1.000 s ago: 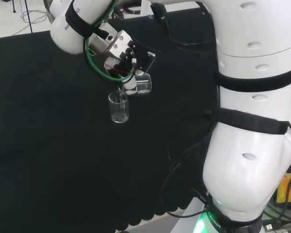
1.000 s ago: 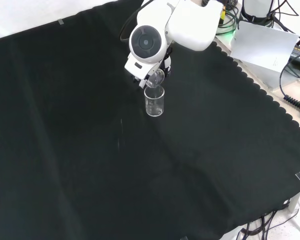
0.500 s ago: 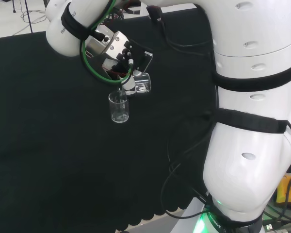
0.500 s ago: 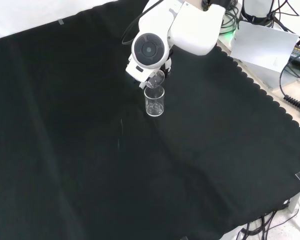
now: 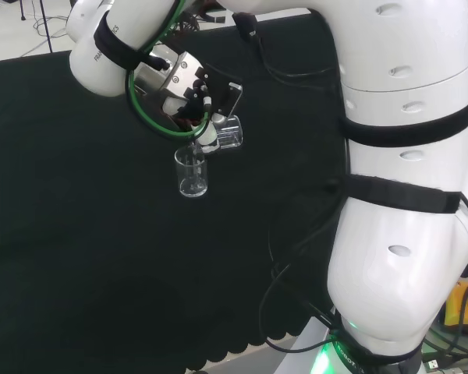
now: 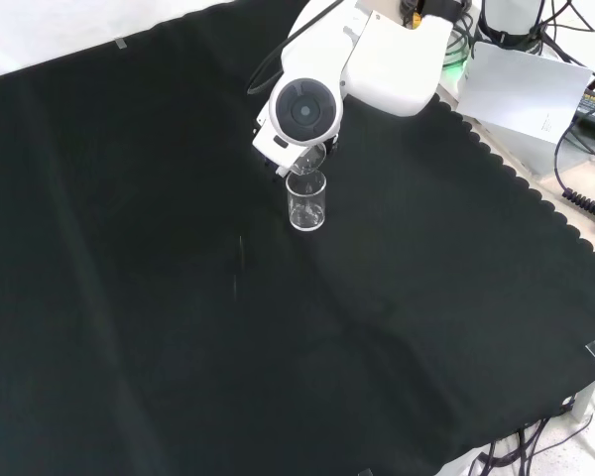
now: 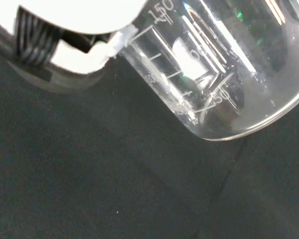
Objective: Pour the water from the handheld beaker into the one on the table.
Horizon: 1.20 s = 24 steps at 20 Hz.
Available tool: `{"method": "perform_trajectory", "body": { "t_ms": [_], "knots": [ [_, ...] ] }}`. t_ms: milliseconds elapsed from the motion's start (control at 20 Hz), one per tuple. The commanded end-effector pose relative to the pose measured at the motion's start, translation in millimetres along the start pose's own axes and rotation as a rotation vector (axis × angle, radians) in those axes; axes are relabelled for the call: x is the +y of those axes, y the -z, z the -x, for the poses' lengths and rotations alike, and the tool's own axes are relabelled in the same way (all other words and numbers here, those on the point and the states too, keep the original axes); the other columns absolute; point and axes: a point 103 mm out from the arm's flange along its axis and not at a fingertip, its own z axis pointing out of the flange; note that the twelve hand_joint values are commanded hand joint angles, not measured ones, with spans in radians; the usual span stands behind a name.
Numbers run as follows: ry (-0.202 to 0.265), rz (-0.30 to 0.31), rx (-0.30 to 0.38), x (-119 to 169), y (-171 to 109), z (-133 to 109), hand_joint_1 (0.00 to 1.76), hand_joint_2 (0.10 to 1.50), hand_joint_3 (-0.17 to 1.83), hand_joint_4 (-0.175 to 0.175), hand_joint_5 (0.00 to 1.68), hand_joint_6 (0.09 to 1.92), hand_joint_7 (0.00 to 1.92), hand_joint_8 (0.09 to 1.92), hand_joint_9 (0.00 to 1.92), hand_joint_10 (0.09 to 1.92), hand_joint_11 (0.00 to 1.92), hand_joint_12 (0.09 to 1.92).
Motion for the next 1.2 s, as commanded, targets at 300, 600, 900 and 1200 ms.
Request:
{"method": "perform_trajectory", "body": {
  "t_ms": [300,600,900,1200],
  "knots": [
    [-0.007,-0.038,-0.037,2.5,4.5,-1.6,1.15,0.67,0.67,0.071,1.26,0.71,1.75,0.09,1.78,0.09,1.52,0.57],
    [-0.009,-0.049,-0.059,2.1,7.9,-0.4,1.15,0.67,0.67,0.071,1.25,0.71,1.75,0.09,1.78,0.09,1.53,0.57],
    [-0.022,-0.056,-0.076,0.0,11.2,-0.5,1.15,0.67,0.67,0.072,1.25,0.72,1.75,0.09,1.78,0.09,1.53,0.57],
    [-0.027,-0.059,-0.072,-1.3,12.2,-2.4,1.15,0.67,0.67,0.073,1.25,0.72,1.75,0.09,1.78,0.09,1.53,0.57]
  ]
}}
